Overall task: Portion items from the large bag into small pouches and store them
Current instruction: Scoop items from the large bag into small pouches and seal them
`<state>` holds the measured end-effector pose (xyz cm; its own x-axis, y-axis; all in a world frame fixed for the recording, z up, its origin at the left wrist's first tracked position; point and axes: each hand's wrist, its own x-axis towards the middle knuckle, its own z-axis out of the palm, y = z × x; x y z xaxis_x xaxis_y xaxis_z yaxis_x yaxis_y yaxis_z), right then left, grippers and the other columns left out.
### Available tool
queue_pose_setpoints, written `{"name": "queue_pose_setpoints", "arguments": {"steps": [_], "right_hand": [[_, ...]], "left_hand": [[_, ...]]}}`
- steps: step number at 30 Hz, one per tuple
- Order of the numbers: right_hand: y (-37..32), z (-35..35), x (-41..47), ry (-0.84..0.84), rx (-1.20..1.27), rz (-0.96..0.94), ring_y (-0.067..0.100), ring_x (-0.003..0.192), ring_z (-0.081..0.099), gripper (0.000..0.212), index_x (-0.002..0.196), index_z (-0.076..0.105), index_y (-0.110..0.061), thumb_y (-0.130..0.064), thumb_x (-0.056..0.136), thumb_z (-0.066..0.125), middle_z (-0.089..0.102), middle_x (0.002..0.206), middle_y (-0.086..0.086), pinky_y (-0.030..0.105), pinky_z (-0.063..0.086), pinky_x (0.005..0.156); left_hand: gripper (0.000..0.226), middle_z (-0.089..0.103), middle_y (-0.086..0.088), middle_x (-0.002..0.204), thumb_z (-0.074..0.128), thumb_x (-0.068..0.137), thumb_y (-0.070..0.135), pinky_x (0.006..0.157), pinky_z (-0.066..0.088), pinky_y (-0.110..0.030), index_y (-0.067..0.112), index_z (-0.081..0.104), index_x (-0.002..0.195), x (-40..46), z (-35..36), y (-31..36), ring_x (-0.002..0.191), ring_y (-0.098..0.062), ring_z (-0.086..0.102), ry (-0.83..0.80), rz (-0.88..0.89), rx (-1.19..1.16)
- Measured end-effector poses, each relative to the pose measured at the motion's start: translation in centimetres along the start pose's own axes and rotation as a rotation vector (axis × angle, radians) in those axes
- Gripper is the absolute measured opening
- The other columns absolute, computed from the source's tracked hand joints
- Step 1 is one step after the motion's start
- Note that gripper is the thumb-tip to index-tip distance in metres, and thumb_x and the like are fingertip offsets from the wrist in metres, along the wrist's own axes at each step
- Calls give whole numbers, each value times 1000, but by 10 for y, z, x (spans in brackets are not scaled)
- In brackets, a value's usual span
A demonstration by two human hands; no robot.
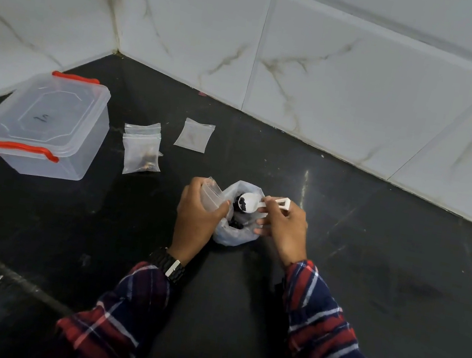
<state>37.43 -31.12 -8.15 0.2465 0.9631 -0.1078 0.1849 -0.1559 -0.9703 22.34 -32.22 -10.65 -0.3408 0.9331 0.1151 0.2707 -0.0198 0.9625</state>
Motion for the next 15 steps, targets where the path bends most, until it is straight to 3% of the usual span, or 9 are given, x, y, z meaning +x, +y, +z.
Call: {"name": "queue_pose_setpoints", "arguments": {"steps": [3,7,9,12,15], "right_hand": [[-19,0,-8,-20,53,-99,17,58,66,13,91,70,-9,-16,92,60,70,76,9,31,55,52],[-37,8,-24,-54,25,-353,10,62,65,10,93,73,-20,-16,90,64,72,81,-2,29,56,56],[-38,12,-30,-106,-54,-480,7,70,67,13,99,73,-17,-13,89,65,73,90,-2,27,57,63],[-36,15,-37,-181,-328,-690,10,87,68,20,104,73,-14,-7,88,65,72,98,2,29,56,76],[-36,16,-39,-151,-359,-745,9,100,63,26,110,71,-12,-2,88,62,71,107,4,21,51,86]], "left_hand": [[46,54,0,111,78,74,20,73,38,-5,18,54,113,0,-4,3,98,-12,54,20,58,60],[43,60,1,110,77,75,25,82,51,-28,23,54,111,1,-6,5,99,-15,59,6,82,39],[39,62,4,106,76,76,27,81,52,-28,26,53,108,0,-7,9,97,-13,60,-5,84,15],[39,60,8,106,75,78,29,79,45,-13,27,52,109,-1,-8,14,100,-8,59,-15,58,-29],[39,59,7,106,74,78,30,78,44,-13,28,49,108,1,-7,14,101,-9,58,-15,45,-34]]}}
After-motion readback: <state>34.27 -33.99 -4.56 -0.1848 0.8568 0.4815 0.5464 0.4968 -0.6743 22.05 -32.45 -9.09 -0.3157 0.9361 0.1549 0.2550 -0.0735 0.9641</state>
